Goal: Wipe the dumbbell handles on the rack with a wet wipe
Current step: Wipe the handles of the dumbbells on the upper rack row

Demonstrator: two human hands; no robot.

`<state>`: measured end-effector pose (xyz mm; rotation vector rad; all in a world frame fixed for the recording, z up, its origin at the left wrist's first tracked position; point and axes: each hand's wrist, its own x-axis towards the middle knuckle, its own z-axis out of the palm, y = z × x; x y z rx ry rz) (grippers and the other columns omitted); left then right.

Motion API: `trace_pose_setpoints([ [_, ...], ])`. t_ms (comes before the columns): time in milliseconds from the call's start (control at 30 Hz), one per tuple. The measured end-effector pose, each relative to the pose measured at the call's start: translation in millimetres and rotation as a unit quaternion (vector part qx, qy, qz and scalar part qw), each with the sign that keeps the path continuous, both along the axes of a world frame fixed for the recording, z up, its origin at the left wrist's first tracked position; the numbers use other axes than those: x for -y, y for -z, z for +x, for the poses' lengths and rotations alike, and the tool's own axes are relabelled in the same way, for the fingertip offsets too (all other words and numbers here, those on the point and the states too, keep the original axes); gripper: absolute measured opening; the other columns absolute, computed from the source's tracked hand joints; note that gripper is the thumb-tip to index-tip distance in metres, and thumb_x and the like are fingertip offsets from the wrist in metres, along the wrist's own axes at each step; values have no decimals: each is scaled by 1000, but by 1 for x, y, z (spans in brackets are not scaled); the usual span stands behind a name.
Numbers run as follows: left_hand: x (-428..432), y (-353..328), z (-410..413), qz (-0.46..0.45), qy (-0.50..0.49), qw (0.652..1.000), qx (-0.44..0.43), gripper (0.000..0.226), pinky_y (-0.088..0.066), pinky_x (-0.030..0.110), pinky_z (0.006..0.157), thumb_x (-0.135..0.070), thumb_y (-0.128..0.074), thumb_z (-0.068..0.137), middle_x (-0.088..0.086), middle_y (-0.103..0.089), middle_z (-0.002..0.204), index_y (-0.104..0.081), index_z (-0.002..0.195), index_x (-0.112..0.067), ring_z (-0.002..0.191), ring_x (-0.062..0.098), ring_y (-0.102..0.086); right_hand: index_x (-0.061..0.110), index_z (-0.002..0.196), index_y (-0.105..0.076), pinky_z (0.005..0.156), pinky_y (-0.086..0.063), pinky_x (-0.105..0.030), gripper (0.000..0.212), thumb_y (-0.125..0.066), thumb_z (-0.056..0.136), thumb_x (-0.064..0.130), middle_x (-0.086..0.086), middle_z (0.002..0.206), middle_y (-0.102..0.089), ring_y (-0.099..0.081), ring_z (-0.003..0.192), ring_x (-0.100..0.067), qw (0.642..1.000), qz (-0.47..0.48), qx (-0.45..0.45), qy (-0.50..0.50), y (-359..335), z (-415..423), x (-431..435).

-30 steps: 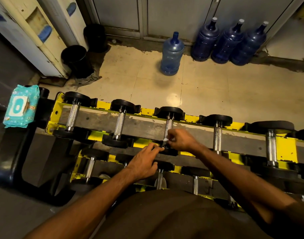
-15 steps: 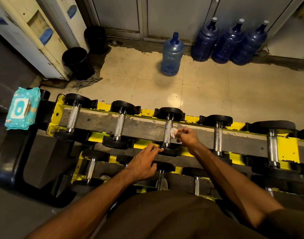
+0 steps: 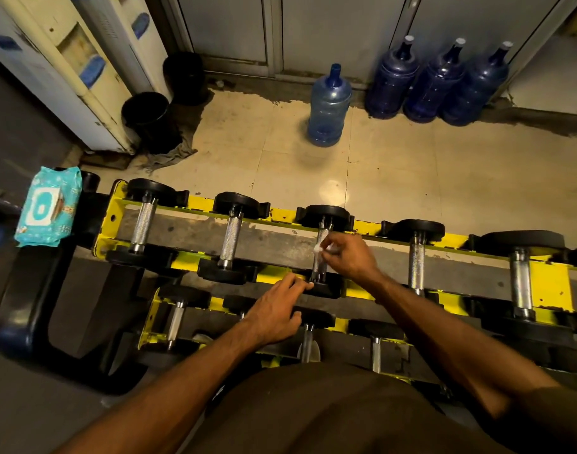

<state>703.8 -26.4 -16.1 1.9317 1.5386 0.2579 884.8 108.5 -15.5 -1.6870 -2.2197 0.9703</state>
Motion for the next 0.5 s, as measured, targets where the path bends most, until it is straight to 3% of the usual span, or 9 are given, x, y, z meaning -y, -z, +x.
trace_pose_setpoints([
  [67, -1, -1, -1, -3, -1, 1000, 0, 64, -46, 30, 107, -20, -64, 91, -9, -32, 144, -37, 149, -28, 131, 9, -40, 28, 102, -72, 67, -51, -26, 17, -70, 89, 38, 3, 107, -72, -64, 89, -11, 989, -9, 82, -123, -4, 2, -3],
  [100, -1, -2, -1, -1, 0, 1000, -1, 64, -45, 30, 108, -20, -64, 91, -8, -33, 144, -38, 149, -27, 131, 9, -40, 28, 104, -73, 66, -50, -26, 19, -70, 89, 39, 3, 107, -72, -63, 87, -11, 988, 5, 95, -121, -6, 1, -5],
  [233, -2, -3, 3, 1, 4, 1000, -1, 64, -44, 26, 106, -19, -63, 91, -7, -34, 142, -38, 149, -25, 129, 9, -41, 22, 109, -73, 66, -41, -25, 17, -65, 94, 27, -2, 106, -70, -61, 88, -17, 989, 118, 75, 37, -13, -7, -11],
  [300, -2, -3, 3, 0, 6, 1000, -1, 64, -44, 26, 105, -19, -63, 91, -6, -34, 142, -37, 150, -24, 128, 9, -41, 21, 111, -71, 68, -41, -25, 19, -62, 96, 27, -3, 107, -65, -59, 90, -17, 981, 141, 128, -46, -11, -9, -11],
  [400, -2, -3, 0, -2, 8, 1000, -2, 64, -43, 24, 104, -18, -62, 91, -6, -33, 142, -37, 150, -24, 128, 9, -41, 23, 115, -69, 71, -42, -23, 23, -62, 95, 31, -2, 113, -64, -62, 100, -18, 954, 89, 171, -229, -13, -15, -12],
  [500, -2, -3, 3, 0, 9, 1000, 1, 63, -39, 20, 101, -17, -61, 92, -6, -32, 141, -37, 151, -24, 128, 9, -41, 19, 117, -69, 71, -45, -29, 24, -60, 97, 28, -5, 111, -65, -63, 99, -21, 952, 141, 208, -174, -26, -23, -19],
])
